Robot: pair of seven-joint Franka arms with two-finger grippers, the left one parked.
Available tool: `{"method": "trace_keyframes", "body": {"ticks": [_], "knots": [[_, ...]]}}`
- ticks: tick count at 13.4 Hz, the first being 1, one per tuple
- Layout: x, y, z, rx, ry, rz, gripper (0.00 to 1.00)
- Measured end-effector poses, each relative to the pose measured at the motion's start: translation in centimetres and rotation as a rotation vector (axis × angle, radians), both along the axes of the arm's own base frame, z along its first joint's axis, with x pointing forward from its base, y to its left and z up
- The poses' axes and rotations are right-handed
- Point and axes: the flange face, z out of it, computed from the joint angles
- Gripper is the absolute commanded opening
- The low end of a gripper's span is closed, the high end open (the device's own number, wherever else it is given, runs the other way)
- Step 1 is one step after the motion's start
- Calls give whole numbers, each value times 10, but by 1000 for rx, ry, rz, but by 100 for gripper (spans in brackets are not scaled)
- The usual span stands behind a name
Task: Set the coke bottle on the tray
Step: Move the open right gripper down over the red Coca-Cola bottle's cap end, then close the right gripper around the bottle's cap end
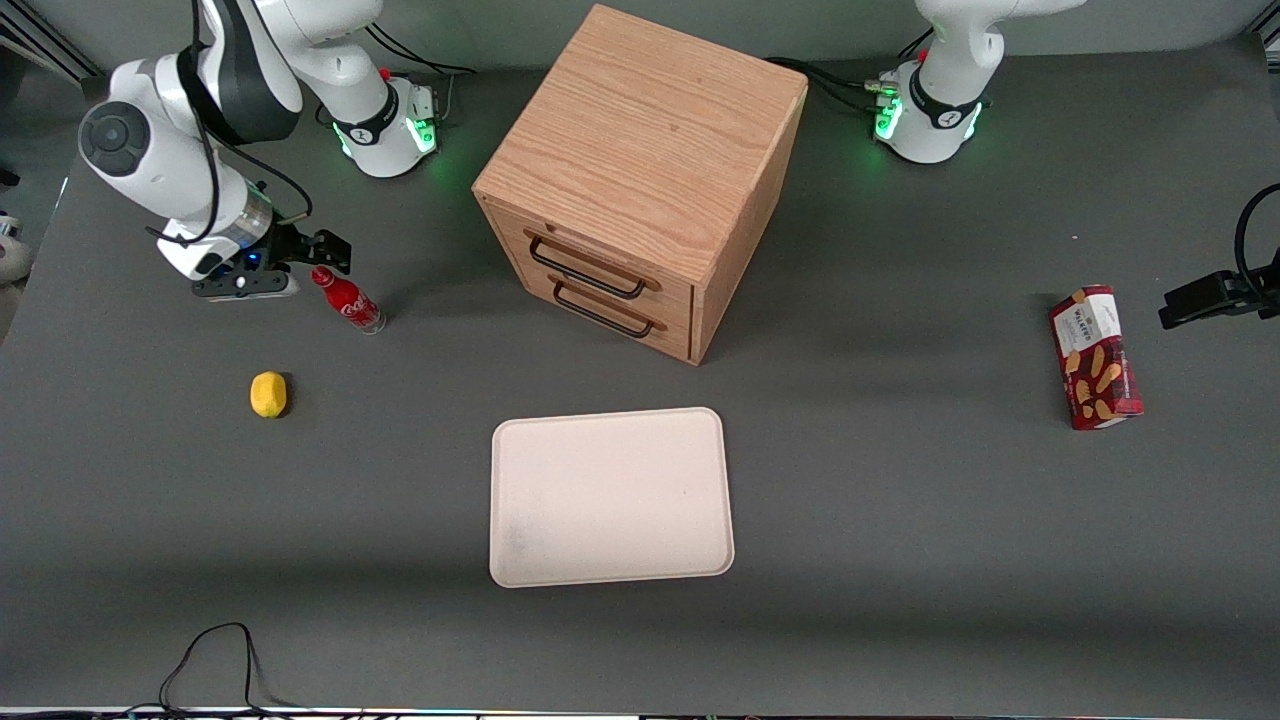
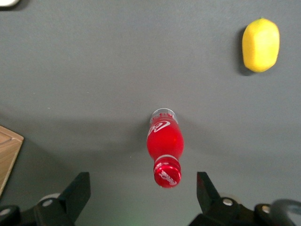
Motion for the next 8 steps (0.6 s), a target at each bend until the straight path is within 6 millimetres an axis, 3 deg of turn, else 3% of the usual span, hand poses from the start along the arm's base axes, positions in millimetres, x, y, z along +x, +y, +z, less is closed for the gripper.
{"method": "trace_keyframes", "body": {"ticks": [8], "knots": [[-12,-3,-42,-12,-5,5,100]]}}
